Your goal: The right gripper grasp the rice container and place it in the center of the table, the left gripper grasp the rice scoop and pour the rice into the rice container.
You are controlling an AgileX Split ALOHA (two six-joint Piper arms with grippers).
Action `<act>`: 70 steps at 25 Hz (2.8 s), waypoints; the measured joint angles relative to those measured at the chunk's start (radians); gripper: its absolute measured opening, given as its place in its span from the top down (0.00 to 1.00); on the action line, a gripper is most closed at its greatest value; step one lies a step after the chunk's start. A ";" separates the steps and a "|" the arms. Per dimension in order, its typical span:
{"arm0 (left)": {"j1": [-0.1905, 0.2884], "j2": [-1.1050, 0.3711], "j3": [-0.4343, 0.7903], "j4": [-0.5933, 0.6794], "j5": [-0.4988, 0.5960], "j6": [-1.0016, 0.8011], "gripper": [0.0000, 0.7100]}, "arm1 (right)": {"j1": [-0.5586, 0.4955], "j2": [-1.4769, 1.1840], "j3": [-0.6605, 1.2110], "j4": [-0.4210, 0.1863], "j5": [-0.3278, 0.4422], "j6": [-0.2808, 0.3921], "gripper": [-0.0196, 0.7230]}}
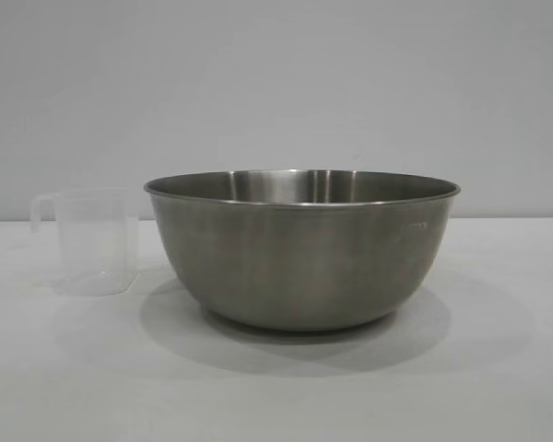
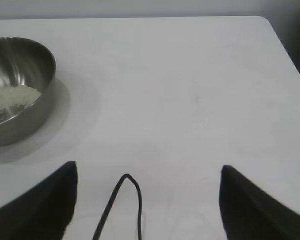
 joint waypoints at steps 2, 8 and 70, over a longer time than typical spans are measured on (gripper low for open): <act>0.000 -0.004 0.000 0.000 0.000 0.000 0.33 | 0.000 0.000 0.000 0.000 0.000 0.000 0.26; 0.000 -0.004 0.000 0.000 0.000 -0.002 0.33 | 0.000 0.000 0.000 0.000 0.000 0.000 0.26; 0.471 -0.044 0.000 -0.004 0.000 -0.002 0.33 | 0.057 0.000 0.000 0.002 0.000 0.000 0.26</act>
